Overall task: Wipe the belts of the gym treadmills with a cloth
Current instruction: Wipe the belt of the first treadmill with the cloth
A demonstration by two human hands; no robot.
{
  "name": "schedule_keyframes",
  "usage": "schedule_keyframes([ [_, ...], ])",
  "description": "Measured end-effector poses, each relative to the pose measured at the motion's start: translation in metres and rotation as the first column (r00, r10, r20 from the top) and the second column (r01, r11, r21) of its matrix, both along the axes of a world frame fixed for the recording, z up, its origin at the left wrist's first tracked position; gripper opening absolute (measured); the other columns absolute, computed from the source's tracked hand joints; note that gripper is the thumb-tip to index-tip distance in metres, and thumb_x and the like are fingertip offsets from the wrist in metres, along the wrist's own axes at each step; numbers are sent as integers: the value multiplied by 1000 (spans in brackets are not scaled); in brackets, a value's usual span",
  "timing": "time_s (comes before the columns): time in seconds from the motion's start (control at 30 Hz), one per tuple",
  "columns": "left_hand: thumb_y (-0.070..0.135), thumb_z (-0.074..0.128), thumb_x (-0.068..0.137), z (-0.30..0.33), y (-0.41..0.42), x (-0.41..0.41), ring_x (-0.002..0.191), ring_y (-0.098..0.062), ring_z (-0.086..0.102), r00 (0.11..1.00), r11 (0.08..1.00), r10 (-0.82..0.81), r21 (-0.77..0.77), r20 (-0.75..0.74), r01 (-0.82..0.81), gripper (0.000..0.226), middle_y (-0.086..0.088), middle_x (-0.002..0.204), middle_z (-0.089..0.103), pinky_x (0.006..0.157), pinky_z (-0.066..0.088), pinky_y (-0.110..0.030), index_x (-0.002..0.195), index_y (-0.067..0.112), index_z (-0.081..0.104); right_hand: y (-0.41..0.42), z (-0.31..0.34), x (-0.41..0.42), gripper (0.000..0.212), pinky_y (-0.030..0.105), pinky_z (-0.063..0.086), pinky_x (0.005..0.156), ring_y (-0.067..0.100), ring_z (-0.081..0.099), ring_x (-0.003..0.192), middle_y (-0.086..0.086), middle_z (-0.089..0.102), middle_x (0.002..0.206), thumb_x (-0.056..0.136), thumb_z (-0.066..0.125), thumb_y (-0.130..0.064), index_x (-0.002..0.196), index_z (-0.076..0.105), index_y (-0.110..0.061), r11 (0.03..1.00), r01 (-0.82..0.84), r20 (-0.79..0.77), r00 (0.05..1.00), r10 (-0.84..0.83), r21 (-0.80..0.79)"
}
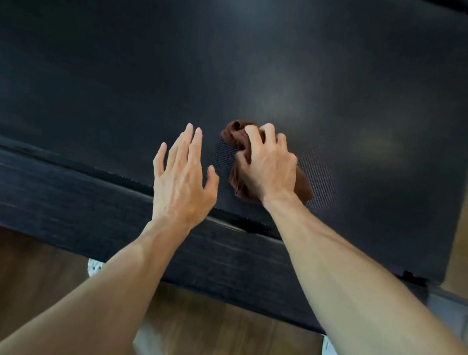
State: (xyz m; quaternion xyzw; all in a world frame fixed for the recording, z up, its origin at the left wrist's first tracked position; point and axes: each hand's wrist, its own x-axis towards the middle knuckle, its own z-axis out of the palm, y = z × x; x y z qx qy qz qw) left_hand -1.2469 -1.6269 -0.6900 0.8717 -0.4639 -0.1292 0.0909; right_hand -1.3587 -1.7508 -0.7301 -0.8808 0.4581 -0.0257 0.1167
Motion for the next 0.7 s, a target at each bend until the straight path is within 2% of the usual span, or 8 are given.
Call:
schedule_keyframes([
  [0.07,33,54,99,38,-7,-8,154,-20,26,998,997,-34,-69,45,37,72,-8,170,18,128,13,-45,161,10,24,8,34,-20,41,36,44,56,29,58,98,7,57,120,91,64,-39,127,60,-20,999,51,146,988,-48,-16],
  [0.13,34,55,96,87,-16,-20,154,-21,26,993,988,-71,-132,92,83,74,-9,170,17,127,15,-46,160,11,25,9,82,-42,41,34,42,55,28,59,96,5,59,117,88,63,-36,126,63,-20,995,99,273,958,-88,-27],
  [0.23,36,54,94,172,-15,-49,154,-20,26,990,981,-61,-175,126,83,76,-9,170,17,127,16,-45,160,11,26,8,163,-77,40,35,41,57,28,59,98,4,60,117,88,64,-34,126,64,-20,997,79,354,933,-71,-10],
  [0.33,35,56,93,250,2,-91,154,-19,26,990,977,36,-211,134,-6,77,-8,170,20,127,15,-44,160,11,28,5,243,-115,40,36,40,60,28,60,100,3,59,117,89,65,-33,126,63,-21,1000,8,426,905,-16,20],
  [0.47,36,61,89,355,34,-168,153,-19,27,969,944,227,-266,98,-194,80,-5,169,21,128,10,-41,159,14,29,14,367,-174,44,38,45,66,28,61,104,1,55,119,90,60,-40,131,58,-24,978,-184,409,904,128,100],
  [0.57,41,59,86,434,63,-224,153,-19,26,944,907,329,-285,21,-310,83,-4,169,22,128,7,-40,159,15,30,29,455,-208,47,36,45,67,27,61,105,0,55,119,88,58,-43,131,58,-24,952,-299,395,884,250,66],
  [0.7,40,64,88,525,111,-263,154,-19,25,908,872,418,-290,24,-394,85,-4,170,20,128,10,-44,160,16,27,66,558,-225,46,37,45,66,28,62,104,0,55,119,90,61,-42,132,57,-23,906,-422,361,851,382,36],
])
